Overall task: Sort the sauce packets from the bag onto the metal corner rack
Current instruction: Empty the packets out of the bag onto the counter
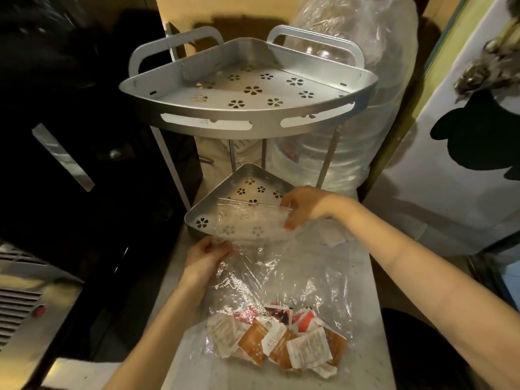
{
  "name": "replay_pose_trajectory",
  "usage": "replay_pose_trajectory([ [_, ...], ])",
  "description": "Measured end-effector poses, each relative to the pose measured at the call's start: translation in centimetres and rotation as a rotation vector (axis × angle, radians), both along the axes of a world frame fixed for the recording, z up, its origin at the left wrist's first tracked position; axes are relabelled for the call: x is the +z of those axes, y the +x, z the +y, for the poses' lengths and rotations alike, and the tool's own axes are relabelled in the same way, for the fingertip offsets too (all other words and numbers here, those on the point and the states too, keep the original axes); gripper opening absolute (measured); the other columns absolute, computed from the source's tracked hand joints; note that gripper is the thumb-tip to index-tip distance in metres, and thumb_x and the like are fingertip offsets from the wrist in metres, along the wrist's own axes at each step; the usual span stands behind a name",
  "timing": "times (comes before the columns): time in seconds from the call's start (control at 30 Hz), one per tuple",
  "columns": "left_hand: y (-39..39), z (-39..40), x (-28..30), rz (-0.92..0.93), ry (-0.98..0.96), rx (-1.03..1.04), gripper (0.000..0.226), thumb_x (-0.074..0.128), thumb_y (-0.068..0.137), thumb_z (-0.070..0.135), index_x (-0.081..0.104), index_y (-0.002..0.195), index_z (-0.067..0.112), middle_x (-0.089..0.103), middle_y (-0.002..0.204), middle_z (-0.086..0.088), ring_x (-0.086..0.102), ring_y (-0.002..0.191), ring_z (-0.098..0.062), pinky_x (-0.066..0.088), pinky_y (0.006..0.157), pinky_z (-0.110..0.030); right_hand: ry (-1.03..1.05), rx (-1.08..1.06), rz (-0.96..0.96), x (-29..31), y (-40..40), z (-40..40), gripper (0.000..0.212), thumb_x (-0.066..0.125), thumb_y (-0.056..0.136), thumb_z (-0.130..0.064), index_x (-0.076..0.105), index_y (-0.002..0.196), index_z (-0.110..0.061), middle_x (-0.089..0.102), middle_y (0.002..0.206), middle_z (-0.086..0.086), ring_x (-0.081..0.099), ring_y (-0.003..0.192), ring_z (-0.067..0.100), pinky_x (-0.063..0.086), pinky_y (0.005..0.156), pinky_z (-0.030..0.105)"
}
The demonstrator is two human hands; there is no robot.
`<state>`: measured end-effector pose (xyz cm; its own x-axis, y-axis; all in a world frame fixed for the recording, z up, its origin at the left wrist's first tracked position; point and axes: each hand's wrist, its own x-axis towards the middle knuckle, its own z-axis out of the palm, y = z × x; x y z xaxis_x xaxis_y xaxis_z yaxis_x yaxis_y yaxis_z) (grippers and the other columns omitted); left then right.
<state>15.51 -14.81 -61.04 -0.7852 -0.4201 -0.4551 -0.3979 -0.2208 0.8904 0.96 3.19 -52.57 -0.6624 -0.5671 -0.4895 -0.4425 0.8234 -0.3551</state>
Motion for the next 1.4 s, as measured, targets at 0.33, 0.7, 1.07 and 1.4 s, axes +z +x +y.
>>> replay_pose_trajectory([
  [0.33,5.3,6.2,3.4,0.374,-0.948,-0.028,0.042,0.058,0.084,0.028,0.049,0.122,0.014,0.045,0.133,-0.007,0.037,0.126,-0.017,0.031,0.107,-0.038,-0.015,0.021,0.073,3.8,3.5,0.0,0.016,0.071,0.075,-0.022,0.067,0.084,-0.010,0.060,0.071,-0.002,0.053,0.066,0.014,0.043,0.059,0.025],
  [0.7,10.7,12.5,2.5,0.235,-0.517,-0.301,0.071,0.024,0.086,0.055,-0.015,0.140,0.031,-0.021,0.144,0.021,-0.016,0.134,0.005,-0.005,0.115,-0.027,-0.103,-0.037,-0.078,7.6,8.7,0.5,0.017,0.075,0.071,-0.019,0.073,0.081,-0.005,0.072,0.072,0.015,0.050,0.059,0.023,0.039,0.061,0.035],
  [1.07,13.1,9.5,4.9,0.444,-0.231,-0.095,0.076,0.022,0.079,0.073,0.005,0.145,0.040,0.008,0.154,0.021,0.012,0.139,0.006,0.013,0.118,-0.038,-0.370,-0.097,-0.134,12.0,15.5,-1.8,0.022,0.073,0.076,-0.018,0.069,0.055,-0.018,0.057,0.039,-0.012,0.040,0.038,0.003,0.030,0.041,0.017],
  [1.4,11.1,0.4,4.6,0.316,-0.451,0.051,0.043,0.021,0.098,0.041,0.029,0.140,0.035,0.026,0.153,0.007,0.020,0.140,-0.008,0.014,0.118,-0.041,-0.980,-0.577,-0.245,6.3,17.8,-3.0,0.023,0.073,0.075,-0.012,0.066,0.084,0.007,0.070,0.076,0.017,0.062,0.067,0.016,0.050,0.061,0.022],
])
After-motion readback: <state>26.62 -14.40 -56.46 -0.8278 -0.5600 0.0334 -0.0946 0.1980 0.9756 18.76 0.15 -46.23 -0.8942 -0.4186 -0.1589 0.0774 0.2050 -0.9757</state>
